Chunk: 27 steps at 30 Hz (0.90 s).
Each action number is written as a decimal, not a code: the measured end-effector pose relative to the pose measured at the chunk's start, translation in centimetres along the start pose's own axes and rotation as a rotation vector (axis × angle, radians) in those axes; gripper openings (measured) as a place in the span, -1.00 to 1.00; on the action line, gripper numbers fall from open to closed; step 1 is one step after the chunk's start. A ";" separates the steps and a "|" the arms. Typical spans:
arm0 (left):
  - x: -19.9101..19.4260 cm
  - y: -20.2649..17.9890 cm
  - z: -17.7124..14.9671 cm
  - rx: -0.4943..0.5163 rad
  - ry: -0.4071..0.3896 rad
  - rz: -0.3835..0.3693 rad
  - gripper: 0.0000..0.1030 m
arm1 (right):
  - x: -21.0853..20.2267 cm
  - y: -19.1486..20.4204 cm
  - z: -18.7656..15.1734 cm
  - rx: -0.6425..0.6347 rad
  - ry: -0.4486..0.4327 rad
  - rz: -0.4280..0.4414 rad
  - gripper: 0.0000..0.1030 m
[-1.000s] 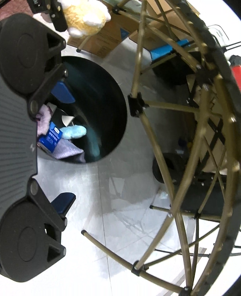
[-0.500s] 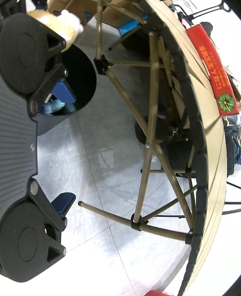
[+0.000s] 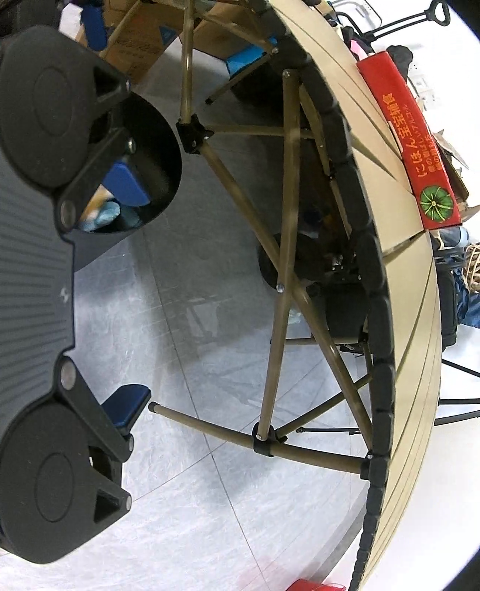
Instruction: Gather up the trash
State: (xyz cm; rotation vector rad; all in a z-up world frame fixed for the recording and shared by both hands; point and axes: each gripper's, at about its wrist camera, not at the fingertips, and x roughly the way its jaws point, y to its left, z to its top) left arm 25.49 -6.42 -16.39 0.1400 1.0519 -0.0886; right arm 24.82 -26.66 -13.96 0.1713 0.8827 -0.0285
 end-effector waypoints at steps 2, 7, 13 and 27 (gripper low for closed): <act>-0.1 0.9 -0.6 -0.019 0.028 0.002 1.00 | -0.2 0.2 -0.2 -0.007 0.008 0.013 1.00; -2.8 3.4 -2.4 -0.079 0.030 -0.004 1.00 | -2.2 1.2 -1.3 -0.028 0.033 0.095 1.00; -9.2 5.0 -4.9 -0.062 -0.067 -0.020 1.00 | -8.3 3.2 -3.0 -0.117 -0.022 0.176 1.00; -19.5 6.3 -11.6 -0.061 -0.235 -0.009 1.00 | -19.0 5.3 -9.5 -0.267 -0.042 0.244 1.00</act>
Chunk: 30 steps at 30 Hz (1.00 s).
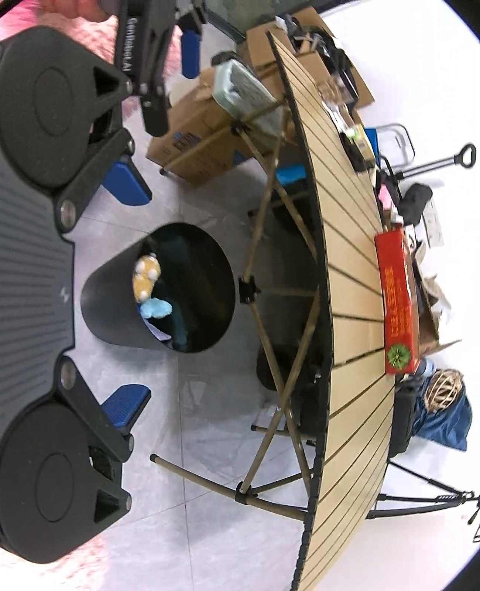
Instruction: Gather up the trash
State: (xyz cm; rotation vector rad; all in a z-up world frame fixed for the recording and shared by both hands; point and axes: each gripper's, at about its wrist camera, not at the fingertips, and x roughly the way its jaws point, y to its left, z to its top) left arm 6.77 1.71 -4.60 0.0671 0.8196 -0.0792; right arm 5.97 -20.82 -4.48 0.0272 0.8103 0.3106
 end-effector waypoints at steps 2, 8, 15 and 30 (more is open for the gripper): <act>-1.1 0.2 -0.4 -0.006 -0.018 -0.002 1.00 | -0.8 0.4 -0.5 -0.004 -0.004 0.002 1.00; -3.3 0.1 -1.2 -0.009 -0.055 -0.014 1.00 | -2.7 1.1 -1.7 -0.011 -0.009 -0.003 1.00; -4.7 -0.2 -1.6 0.010 -0.088 -0.025 1.00 | -4.2 1.5 -2.4 -0.013 -0.031 -0.021 1.00; -5.7 -0.4 -1.9 0.025 -0.118 -0.029 1.00 | -5.3 1.9 -2.5 -0.025 -0.059 -0.030 1.00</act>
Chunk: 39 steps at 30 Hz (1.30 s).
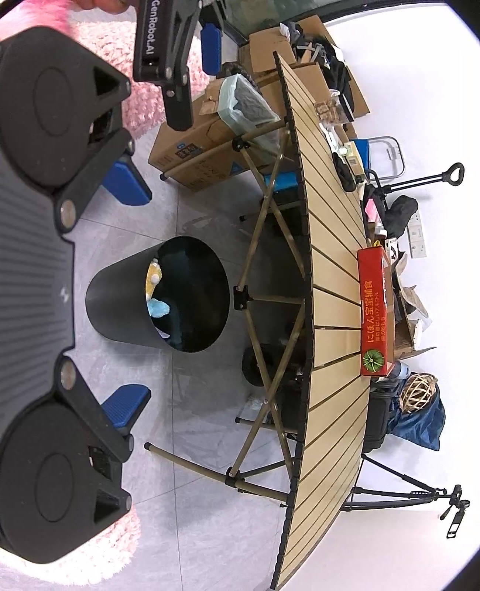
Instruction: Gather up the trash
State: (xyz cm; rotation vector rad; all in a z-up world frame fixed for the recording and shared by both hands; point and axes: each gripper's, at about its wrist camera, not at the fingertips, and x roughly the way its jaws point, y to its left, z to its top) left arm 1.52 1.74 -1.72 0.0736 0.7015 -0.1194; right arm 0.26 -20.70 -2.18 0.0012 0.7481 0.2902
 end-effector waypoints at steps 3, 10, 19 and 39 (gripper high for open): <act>-0.1 0.0 0.0 0.004 -0.002 0.001 1.00 | 0.0 0.0 0.0 0.000 -0.001 0.000 1.00; -0.1 -0.1 0.0 0.005 -0.003 0.002 1.00 | -0.1 0.0 0.1 0.000 -0.002 -0.001 1.00; -0.1 -0.1 0.0 0.007 -0.005 0.003 1.00 | 0.0 0.0 0.1 0.000 -0.001 -0.001 1.00; -0.3 0.0 0.3 0.007 -0.006 0.006 1.00 | 0.0 0.1 0.0 0.000 -0.001 -0.001 1.00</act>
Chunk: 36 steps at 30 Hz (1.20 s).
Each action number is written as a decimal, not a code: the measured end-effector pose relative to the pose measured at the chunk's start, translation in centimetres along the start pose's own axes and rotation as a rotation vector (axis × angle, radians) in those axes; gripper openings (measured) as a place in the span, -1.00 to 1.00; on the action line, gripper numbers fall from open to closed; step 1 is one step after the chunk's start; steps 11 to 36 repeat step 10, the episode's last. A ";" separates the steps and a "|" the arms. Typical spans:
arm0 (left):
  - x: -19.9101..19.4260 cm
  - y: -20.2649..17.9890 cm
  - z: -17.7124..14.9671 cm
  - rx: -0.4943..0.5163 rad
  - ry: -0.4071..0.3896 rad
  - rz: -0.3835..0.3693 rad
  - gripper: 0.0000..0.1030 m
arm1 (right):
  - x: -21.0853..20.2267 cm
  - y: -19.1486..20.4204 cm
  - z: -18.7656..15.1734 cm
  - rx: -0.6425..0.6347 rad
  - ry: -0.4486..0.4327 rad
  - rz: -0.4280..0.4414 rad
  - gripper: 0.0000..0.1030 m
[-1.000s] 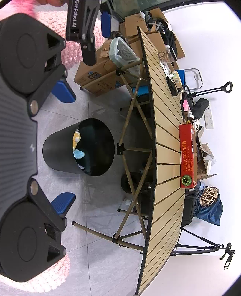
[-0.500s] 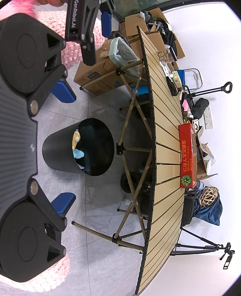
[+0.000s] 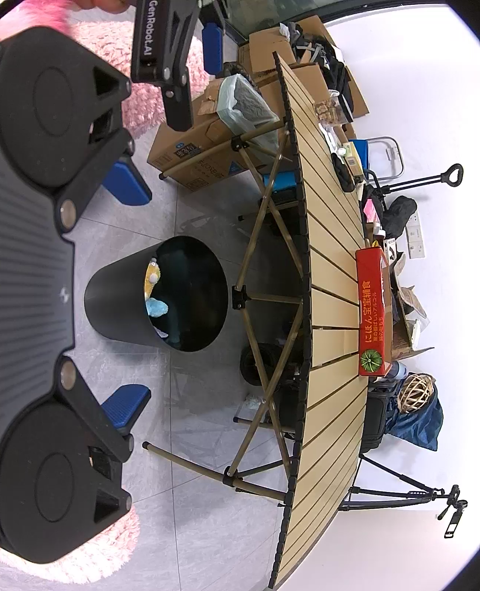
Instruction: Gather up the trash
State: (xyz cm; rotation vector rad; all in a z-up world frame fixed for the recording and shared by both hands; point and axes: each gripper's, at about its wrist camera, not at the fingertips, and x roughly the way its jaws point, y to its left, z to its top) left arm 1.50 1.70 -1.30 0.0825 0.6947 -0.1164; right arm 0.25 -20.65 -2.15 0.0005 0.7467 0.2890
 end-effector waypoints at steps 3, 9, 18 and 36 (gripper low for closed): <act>0.1 0.0 0.0 0.003 0.001 -0.009 1.00 | 0.0 0.0 0.0 0.000 0.000 0.000 1.00; 0.2 0.1 -0.2 -0.002 -0.005 -0.029 1.00 | 0.0 0.0 0.0 0.002 0.000 0.002 1.00; 0.3 0.3 -0.2 -0.005 -0.004 -0.028 1.00 | 0.0 0.0 0.0 0.004 0.000 0.004 1.00; 0.3 0.3 -0.2 -0.005 -0.004 -0.028 1.00 | 0.0 0.0 0.0 0.004 0.000 0.004 1.00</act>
